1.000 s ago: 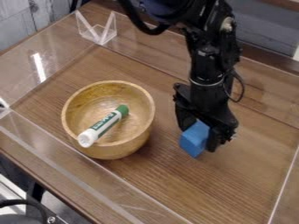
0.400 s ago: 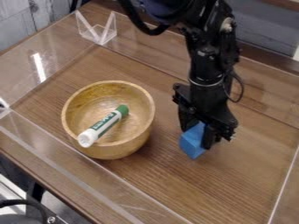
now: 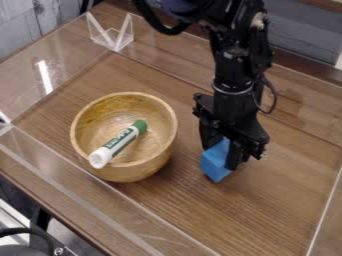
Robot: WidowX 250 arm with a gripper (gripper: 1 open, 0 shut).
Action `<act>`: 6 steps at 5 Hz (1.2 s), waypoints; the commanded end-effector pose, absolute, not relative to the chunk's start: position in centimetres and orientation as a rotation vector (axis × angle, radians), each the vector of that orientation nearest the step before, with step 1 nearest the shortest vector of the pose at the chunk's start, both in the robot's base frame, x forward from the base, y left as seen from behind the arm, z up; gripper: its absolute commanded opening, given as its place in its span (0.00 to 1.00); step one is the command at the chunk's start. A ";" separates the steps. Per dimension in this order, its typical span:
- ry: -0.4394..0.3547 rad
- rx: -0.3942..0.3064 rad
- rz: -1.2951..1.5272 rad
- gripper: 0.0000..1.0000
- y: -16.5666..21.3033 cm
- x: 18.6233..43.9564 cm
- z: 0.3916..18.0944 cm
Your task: Put the blue block in the brown bowl
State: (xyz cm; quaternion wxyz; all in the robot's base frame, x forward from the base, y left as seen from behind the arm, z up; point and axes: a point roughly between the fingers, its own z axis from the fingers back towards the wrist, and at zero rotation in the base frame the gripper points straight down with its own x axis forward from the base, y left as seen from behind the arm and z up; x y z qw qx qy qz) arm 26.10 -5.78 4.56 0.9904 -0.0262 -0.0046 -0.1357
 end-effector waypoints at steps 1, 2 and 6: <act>-0.078 -0.055 -0.259 0.00 -5.6 27.0 7.1; -0.075 -0.055 -0.248 0.00 -5.3 26.8 7.9; -0.091 -0.024 -0.162 0.00 -1.4 24.5 12.1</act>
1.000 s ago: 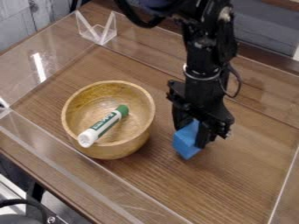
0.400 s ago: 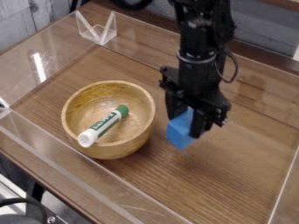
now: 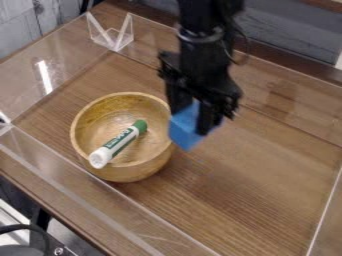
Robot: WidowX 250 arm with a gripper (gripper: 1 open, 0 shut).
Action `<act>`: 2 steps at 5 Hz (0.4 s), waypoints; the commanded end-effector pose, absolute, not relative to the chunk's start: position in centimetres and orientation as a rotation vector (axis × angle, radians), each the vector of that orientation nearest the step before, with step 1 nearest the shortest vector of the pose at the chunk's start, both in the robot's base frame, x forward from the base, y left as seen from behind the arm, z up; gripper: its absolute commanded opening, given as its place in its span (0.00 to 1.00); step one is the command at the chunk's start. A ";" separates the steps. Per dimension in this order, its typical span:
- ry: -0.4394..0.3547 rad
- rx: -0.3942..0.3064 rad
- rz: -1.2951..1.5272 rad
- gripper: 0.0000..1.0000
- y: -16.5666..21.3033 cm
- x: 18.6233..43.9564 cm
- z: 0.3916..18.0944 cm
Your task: Put the blue block in the brown bowl
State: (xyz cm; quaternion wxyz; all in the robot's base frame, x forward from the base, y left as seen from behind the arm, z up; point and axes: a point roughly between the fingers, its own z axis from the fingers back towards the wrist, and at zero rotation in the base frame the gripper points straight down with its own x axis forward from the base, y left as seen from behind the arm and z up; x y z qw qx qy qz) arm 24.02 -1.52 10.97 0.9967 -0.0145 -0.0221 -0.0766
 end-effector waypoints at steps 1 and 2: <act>-0.093 -0.022 -0.160 0.00 1.0 23.8 12.3; -0.095 -0.020 -0.141 0.00 3.4 22.9 12.2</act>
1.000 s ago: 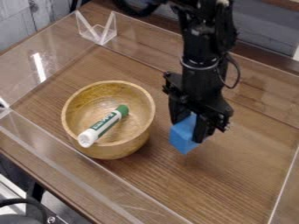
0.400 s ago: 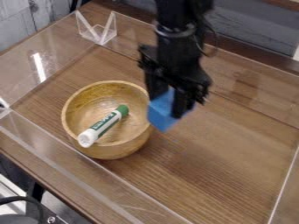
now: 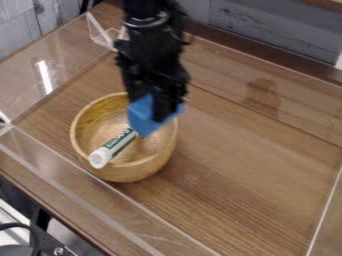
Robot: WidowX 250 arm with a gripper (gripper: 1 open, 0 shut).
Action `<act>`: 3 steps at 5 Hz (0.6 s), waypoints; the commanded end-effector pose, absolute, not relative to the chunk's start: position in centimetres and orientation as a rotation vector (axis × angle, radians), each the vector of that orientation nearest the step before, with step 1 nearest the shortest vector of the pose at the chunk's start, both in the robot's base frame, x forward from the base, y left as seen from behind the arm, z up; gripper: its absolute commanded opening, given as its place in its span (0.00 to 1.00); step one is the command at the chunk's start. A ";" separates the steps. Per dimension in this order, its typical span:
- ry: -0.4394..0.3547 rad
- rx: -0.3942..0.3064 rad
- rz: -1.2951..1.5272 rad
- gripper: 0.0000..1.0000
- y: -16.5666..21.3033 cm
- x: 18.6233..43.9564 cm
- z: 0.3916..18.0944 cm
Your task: Put the blue block in the brown bowl
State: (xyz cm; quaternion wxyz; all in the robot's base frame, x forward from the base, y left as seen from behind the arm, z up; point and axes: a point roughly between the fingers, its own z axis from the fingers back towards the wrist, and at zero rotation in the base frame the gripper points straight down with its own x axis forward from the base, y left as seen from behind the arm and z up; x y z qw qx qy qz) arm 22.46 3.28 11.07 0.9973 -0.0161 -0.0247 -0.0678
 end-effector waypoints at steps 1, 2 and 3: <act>-0.094 -0.017 -0.134 0.00 5.1 22.1 11.9; -0.089 -0.017 -0.132 0.00 5.7 21.6 11.6; -0.083 -0.015 -0.126 0.00 6.2 21.4 11.1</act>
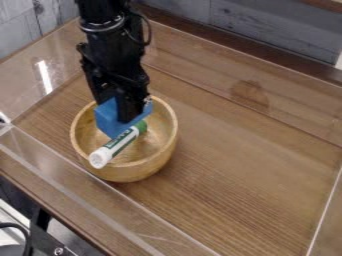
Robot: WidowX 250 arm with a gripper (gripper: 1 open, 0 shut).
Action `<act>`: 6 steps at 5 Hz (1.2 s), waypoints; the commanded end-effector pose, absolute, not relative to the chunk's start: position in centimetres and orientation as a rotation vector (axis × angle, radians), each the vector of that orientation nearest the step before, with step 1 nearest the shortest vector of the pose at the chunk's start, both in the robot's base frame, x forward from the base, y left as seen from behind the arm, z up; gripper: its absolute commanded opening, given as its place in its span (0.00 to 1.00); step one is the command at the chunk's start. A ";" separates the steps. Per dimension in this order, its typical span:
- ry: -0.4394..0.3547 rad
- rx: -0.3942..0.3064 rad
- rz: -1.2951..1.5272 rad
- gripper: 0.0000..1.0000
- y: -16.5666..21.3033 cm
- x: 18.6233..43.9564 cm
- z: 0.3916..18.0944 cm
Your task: Put the blue block in the brown bowl
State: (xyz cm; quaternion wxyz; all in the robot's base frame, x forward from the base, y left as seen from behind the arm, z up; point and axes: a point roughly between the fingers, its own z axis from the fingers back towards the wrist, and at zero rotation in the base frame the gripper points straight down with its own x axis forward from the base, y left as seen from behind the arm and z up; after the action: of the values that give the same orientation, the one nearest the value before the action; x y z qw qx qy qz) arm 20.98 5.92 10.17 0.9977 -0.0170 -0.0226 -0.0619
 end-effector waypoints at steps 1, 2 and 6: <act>-0.077 -0.013 -0.119 0.00 6.7 21.3 10.6; -0.070 -0.012 -0.111 0.00 7.0 21.1 10.1; -0.060 -0.013 -0.085 1.00 7.6 20.9 8.9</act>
State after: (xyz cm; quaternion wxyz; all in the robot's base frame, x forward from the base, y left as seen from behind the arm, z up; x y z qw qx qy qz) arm 20.43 7.18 8.22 0.9987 -0.0131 -0.0160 -0.0458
